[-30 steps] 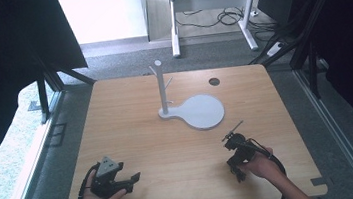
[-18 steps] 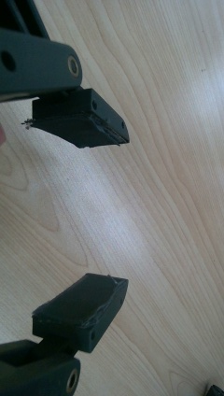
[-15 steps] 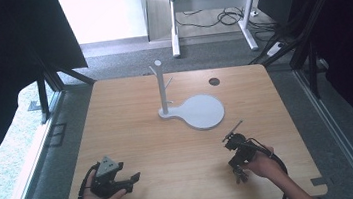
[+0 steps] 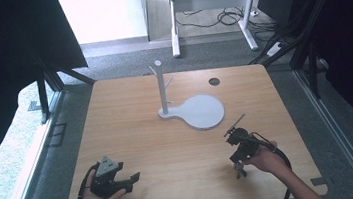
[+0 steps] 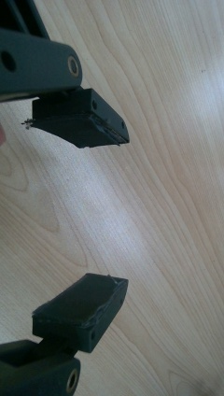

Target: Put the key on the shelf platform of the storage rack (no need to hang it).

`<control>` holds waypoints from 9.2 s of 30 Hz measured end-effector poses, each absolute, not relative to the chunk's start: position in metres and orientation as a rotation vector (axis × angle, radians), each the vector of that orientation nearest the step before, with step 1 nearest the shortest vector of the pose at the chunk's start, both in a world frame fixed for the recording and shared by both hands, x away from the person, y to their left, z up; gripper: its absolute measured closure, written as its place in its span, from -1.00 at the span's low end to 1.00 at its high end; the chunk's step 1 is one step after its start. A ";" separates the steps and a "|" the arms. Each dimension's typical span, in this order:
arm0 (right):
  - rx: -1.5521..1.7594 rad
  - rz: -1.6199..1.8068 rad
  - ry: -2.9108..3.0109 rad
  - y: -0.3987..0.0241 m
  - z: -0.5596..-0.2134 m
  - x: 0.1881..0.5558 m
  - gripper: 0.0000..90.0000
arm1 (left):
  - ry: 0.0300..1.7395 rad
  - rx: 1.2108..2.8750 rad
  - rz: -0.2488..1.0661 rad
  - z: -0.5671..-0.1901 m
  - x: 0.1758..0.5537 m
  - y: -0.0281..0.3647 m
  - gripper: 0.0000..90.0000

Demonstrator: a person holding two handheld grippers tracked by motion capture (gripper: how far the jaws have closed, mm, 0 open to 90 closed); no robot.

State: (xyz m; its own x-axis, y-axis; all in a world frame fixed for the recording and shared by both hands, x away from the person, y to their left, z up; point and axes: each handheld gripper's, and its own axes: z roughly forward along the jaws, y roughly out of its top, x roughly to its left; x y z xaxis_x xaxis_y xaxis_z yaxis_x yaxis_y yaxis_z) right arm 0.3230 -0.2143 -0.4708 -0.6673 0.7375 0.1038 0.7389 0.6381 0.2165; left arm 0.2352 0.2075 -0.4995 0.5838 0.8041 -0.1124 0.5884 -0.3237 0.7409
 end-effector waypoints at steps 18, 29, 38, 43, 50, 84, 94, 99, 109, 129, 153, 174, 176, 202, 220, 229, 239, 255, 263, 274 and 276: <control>-1.276 -0.460 -2.861 -0.217 -0.435 0.336 1.00 | 1.110 2.037 0.354 -0.500 0.236 0.208 -0.42; -1.267 -0.465 -2.871 -0.212 -0.425 0.344 1.00 | 1.110 2.037 0.354 -0.500 0.236 0.209 -0.42; -1.273 -0.483 -2.857 -0.211 -0.420 0.355 1.00 | 1.111 2.041 0.353 -0.501 0.236 0.208 -0.42; -1.271 -0.482 -2.861 -0.209 -0.416 0.360 1.00 | 1.111 2.040 0.353 -0.500 0.236 0.208 -0.42; -1.266 -0.479 -2.861 -0.207 -0.411 0.370 1.00 | 1.115 2.039 0.351 -0.501 0.236 0.208 -0.42; -1.275 -0.466 -2.840 -0.193 -0.404 0.411 1.00 | 1.113 2.050 0.346 -0.502 0.237 0.208 -0.42; -1.284 -0.463 -2.840 -0.189 -0.403 0.421 1.00 | 1.119 2.044 0.347 -0.502 0.237 0.209 -0.42; -1.287 -0.479 -2.833 -0.188 -0.401 0.426 1.00 | 1.117 2.047 0.347 -0.502 0.237 0.209 -0.42; -1.298 -0.479 -2.830 -0.186 -0.402 0.436 1.00 | 1.120 2.045 0.346 -0.502 0.238 0.210 -0.42; -1.335 -0.487 -2.810 -0.174 -0.404 0.457 1.00 | 1.120 2.048 0.347 -0.502 0.238 0.210 -0.42; -1.340 -0.480 -2.816 -0.154 -0.401 0.480 1.00 | 1.117 2.041 0.344 -0.501 0.238 0.212 -0.42; -1.367 -0.476 -2.798 -0.143 -0.412 0.500 1.00 | 1.116 2.046 0.342 -0.502 0.238 0.212 -0.42; -1.368 -0.480 -2.795 -0.142 -0.412 0.501 1.00 | 1.116 2.046 0.343 -0.502 0.238 0.212 -0.42; -1.450 -0.454 -2.754 -0.139 -0.446 0.526 0.99 | 1.118 2.053 0.345 -0.504 0.239 0.214 -0.42; -1.527 -0.463 -2.752 -0.146 -0.466 0.533 0.98 | 1.118 2.056 0.344 -0.505 0.240 0.213 -0.42; -1.524 -0.478 -2.769 -0.148 -0.471 0.533 0.92 | 1.116 2.057 0.348 -0.505 0.240 0.212 -0.42; -1.525 -0.573 -2.795 -0.151 -0.455 0.526 0.42 | 1.111 2.064 0.346 -0.505 0.240 0.212 -0.42; -1.405 -0.719 -2.851 -0.160 -0.429 0.492 0.16 | 1.109 2.065 0.349 -0.505 0.239 0.210 -0.42; -1.312 -0.797 -2.884 -0.171 -0.426 0.463 0.16 | 1.122 2.059 0.352 -0.505 0.239 0.212 -0.42; -1.235 -0.932 -2.880 -0.203 -0.429 0.410 0.15 | 1.125 2.073 0.356 -0.507 0.239 0.208 -0.42; -1.223 -0.948 -2.879 -0.211 -0.431 0.399 0.14 | 1.122 2.079 0.356 -0.507 0.240 0.208 -0.42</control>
State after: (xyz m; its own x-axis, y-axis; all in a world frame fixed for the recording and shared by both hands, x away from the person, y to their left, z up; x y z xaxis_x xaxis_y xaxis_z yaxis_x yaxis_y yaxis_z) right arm 0.3989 -0.2109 -0.4314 -0.7132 0.6930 0.1048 0.6196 0.5536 0.5564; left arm 0.2396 0.2078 -0.5074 0.5797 0.8091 -0.0966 0.6051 -0.3481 0.7160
